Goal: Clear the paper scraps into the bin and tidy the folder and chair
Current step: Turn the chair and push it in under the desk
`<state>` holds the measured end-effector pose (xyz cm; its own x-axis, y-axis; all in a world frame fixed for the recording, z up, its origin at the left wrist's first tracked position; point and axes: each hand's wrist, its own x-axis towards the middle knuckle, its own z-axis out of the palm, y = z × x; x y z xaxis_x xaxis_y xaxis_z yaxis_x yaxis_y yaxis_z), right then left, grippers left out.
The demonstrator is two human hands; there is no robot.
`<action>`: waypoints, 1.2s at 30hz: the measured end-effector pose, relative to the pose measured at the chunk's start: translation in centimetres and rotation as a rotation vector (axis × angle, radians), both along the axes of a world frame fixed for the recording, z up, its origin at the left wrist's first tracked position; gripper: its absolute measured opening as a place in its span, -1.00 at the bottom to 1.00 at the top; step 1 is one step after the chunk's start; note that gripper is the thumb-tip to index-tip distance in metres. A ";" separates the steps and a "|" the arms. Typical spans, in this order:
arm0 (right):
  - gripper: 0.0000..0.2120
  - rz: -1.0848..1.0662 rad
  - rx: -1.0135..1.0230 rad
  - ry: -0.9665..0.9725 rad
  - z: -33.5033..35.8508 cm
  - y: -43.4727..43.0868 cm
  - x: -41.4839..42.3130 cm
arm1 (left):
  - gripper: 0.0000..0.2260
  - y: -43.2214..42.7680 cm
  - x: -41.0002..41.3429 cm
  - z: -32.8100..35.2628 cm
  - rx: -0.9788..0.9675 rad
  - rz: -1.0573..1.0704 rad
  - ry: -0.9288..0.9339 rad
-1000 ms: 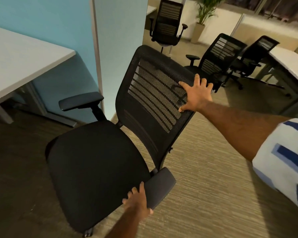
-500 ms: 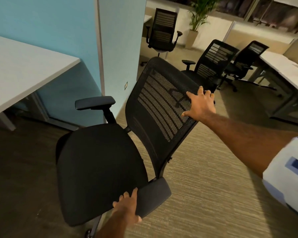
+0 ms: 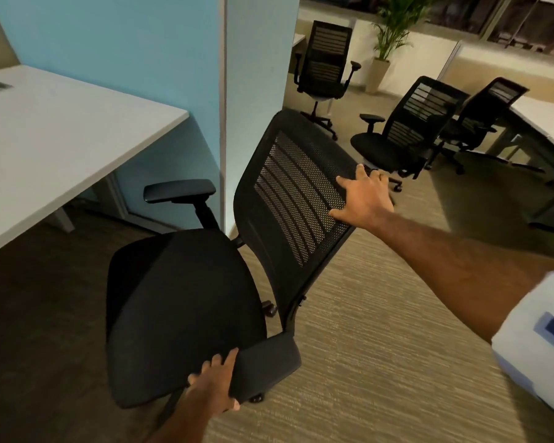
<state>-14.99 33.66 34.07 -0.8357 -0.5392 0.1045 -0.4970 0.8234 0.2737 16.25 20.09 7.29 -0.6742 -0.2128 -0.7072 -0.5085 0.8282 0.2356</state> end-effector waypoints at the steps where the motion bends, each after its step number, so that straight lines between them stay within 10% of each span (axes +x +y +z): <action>1: -0.25 0.023 -0.008 0.007 0.2 -0.1 0.6 | -0.05 -0.2 0.9 0.2 -0.008 0.008 0.007; 13: -0.41 0.191 -0.510 -0.216 0.5 -2.8 7.4 | -0.12 -3.8 10.0 0.1 -0.089 0.066 0.074; 36: -0.25 0.485 -0.379 -0.336 -0.3 -12.4 20.7 | -0.36 -9.2 27.4 -1.2 -0.250 0.388 0.116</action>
<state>5.74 21.26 33.75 -0.5297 -0.8370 0.1371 -0.8401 0.4954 -0.2212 43.64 10.86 6.07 -0.5828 -0.6184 -0.5272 -0.7735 0.6210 0.1267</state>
